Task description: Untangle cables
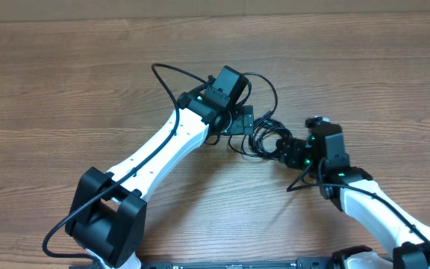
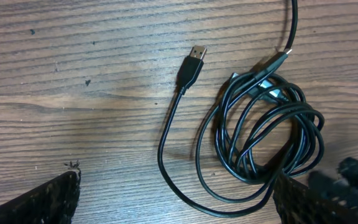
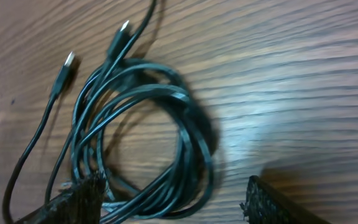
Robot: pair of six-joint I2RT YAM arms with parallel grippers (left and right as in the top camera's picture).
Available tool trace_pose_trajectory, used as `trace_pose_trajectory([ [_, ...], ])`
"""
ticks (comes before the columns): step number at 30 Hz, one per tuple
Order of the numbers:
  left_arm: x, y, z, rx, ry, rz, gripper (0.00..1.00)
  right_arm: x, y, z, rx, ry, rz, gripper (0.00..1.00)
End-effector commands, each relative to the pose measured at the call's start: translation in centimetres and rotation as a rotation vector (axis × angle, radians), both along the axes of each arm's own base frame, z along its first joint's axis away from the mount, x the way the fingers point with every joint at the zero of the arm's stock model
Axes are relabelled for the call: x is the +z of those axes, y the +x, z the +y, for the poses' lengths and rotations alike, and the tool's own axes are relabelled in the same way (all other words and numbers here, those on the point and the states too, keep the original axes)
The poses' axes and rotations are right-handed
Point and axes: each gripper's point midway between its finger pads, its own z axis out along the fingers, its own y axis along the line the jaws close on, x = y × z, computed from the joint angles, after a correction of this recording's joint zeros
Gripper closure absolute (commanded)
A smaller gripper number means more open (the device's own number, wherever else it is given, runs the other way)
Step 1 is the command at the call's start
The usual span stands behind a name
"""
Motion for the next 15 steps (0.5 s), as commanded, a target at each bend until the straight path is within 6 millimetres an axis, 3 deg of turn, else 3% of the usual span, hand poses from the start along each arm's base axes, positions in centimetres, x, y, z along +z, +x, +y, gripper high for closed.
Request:
trace_pose_trajectory([
  [1, 0.0, 0.5, 0.2, -0.009, 0.021, -0.018, 0.0, -0.9, 0.2, 0.7, 0.03, -0.067, 0.006, 0.28],
  [6, 0.0, 0.5, 0.2, -0.009, 0.021, -0.018, 0.0, -3.0, 0.2, 0.4, 0.02, -0.112, 0.045, 0.31],
  [15, 0.0, 0.6, 0.2, -0.009, 0.021, -0.019, 0.01, -2.6, 1.3, 0.4, 0.006, -0.113, -0.004, 0.34],
])
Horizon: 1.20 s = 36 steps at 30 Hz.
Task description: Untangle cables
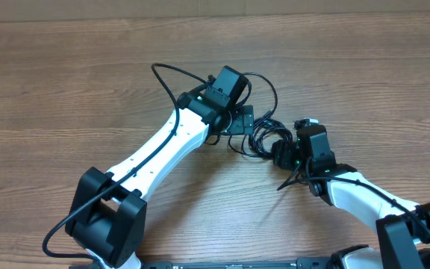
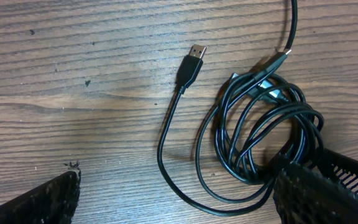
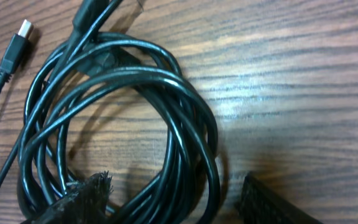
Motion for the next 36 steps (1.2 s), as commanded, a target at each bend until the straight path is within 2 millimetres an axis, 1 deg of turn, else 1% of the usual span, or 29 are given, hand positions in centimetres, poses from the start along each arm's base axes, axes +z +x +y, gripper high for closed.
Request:
trace_pose_trajectory([
  [1, 0.0, 0.6, 0.2, -0.009, 0.02, -0.019, 0.0, 0.7, 1.0, 0.0, -0.007, -0.01, -0.041, 0.36],
  [6, 0.0, 0.6, 0.2, -0.009, 0.019, -0.019, 0.0, 1.6, 2.1, 0.0, -0.015, -0.013, -0.101, 0.45],
  [10, 0.0, 0.6, 0.2, -0.009, 0.019, -0.019, 0.01, 1.5, 2.2, -0.5, -0.026, -0.04, -0.104, 0.47],
  [13, 0.0, 0.6, 0.2, -0.009, 0.019, -0.019, 0.01, 1.4, 2.1, -0.5, -0.018, -0.048, -0.1, 0.48],
  [16, 0.0, 0.5, 0.2, -0.01, 0.018, -0.018, 0.0, 1.2, 1.9, -0.6, -0.018, -0.051, -0.091, 0.53],
  [21, 0.0, 0.5, 0.2, -0.01, 0.018, -0.018, 0.0, 0.2, 1.7, -0.6, -0.017, -0.06, -0.063, 0.55],
  [22, 0.0, 0.5, 0.2, -0.01, 0.018, -0.018, 0.0, 0.0, 1.6, -0.7, -0.016, -0.062, -0.056, 0.57],
  [24, 0.0, 0.5, 0.2, -0.01, 0.017, -0.018, 0.0, -0.3, 1.6, -0.7, -0.016, -0.064, -0.052, 0.64],
  [25, 0.0, 0.5, 0.2, -0.01, 0.017, -0.018, 0.0, -0.3, 1.6, -0.7, -0.016, -0.064, -0.051, 0.67],
  [26, 0.0, 0.5, 0.2, -0.01, 0.018, -0.019, 0.0, -0.3, 1.6, -0.6, -0.016, -0.063, -0.051, 0.72],
  [29, 0.0, 0.5, 0.2, -0.01, 0.018, -0.018, 0.0, -0.3, 1.7, -0.6, -0.016, -0.062, -0.055, 0.82],
  [32, 0.0, 0.5, 0.2, -0.01, 0.018, -0.018, 0.0, -0.3, 1.7, -0.6, -0.016, -0.062, -0.055, 0.89],
  [33, 0.0, 0.5, 0.2, -0.01, 0.017, -0.018, 0.0, -0.2, 1.7, -0.6, -0.016, -0.063, -0.055, 0.95],
  [36, 0.0, 0.5, 0.2, -0.01, 0.018, -0.018, 0.01, -0.2, 1.6, -0.6, -0.016, -0.062, -0.055, 0.96],
])
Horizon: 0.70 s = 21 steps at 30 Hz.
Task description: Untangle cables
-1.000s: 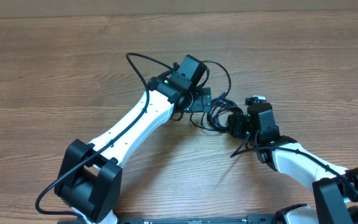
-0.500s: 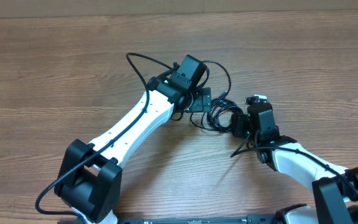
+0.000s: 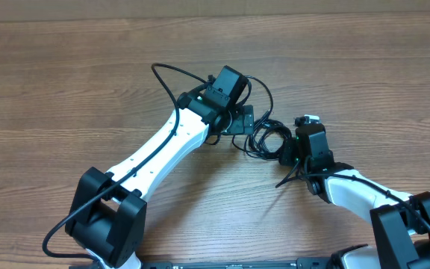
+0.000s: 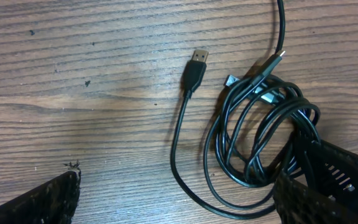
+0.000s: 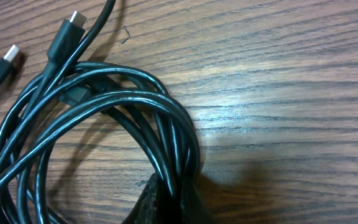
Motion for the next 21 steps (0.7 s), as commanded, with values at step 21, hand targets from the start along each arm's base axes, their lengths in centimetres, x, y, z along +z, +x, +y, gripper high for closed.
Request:
trace_pose_trajectory([
  [21, 2.4, -2.6, -6.8, -0.584, -0.253, -0.066, 0.03, 11.6, -4.0, 0.9, 0.127, 0.095, -0.18, 0.96],
])
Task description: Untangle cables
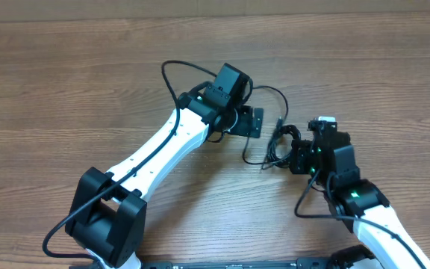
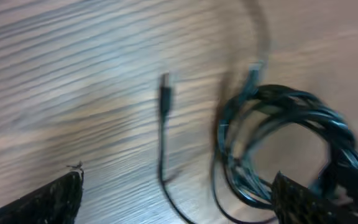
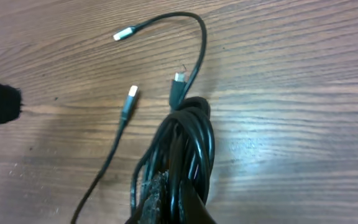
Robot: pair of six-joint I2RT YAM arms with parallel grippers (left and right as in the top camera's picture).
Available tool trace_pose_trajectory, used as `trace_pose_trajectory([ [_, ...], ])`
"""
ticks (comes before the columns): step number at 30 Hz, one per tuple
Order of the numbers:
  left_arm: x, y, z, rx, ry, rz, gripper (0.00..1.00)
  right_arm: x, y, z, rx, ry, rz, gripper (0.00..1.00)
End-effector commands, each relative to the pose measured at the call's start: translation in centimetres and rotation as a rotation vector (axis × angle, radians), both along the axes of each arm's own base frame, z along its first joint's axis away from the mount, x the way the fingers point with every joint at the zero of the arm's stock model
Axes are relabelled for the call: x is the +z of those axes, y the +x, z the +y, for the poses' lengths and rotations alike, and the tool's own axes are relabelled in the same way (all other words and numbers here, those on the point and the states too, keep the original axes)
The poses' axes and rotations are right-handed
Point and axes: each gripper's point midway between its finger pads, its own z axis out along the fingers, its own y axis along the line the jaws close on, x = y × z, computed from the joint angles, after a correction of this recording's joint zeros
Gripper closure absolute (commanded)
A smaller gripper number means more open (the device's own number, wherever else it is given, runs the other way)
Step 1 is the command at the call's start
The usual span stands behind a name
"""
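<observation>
A tangled coil of black cables hangs lifted off the wooden table, my right gripper shut on its strands. Loose ends with plugs trail toward the left. In the blurred left wrist view the coil sits at the right, one plug end in the middle. My left gripper is open just left of the coil, fingers wide apart with nothing between them.
The wooden table stretches all round. The left arm runs diagonally from the front left. The right arm comes in from the front right. A thin cable end arcs behind the coil.
My right gripper has raised the coil and drawn it to the right; its loops now hang bunched together. The left wrist view has shifted and blurred, the left gripper staying open.
At first the coil lay flat on the table with my right gripper open around one side of it. It then stood closer over the strands, then was shut on them. Now the coil is lifted and further right. My left gripper stayed open beside it throughout.
</observation>
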Motion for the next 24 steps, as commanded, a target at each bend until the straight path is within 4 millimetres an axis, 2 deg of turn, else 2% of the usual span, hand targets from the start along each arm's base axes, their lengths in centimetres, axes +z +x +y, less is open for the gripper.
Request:
trace_pose_trajectory([
  [1, 1.3, -2.5, -3.3, -0.342, -0.132, -0.031, 0.01, 2.3, -0.3, 1.2, 0.061, 0.048, -0.059, 0.96],
  [5, 1.3, -3.1, -3.8, -0.439, -0.121, -0.072, 0.0, 4.2, -0.7, 2.6, 0.129, 0.12, -0.109, 0.96],
  [10, 1.2, -3.6, -4.1, -0.494, -0.109, -0.093, 0.0, 5.6, -0.9, 2.7, 0.138, 0.141, -0.154, 0.96],
  [18, 1.2, -3.8, -4.2, -0.527, -0.101, -0.11, 0.01, 7.4, -1.2, 3.1, 0.14, 0.195, -0.201, 0.96],
  [24, 1.1, -3.5, -3.9, -0.517, -0.082, -0.116, 0.02, 9.2, -1.4, 4.1, 0.176, 0.272, -0.246, 0.96],
])
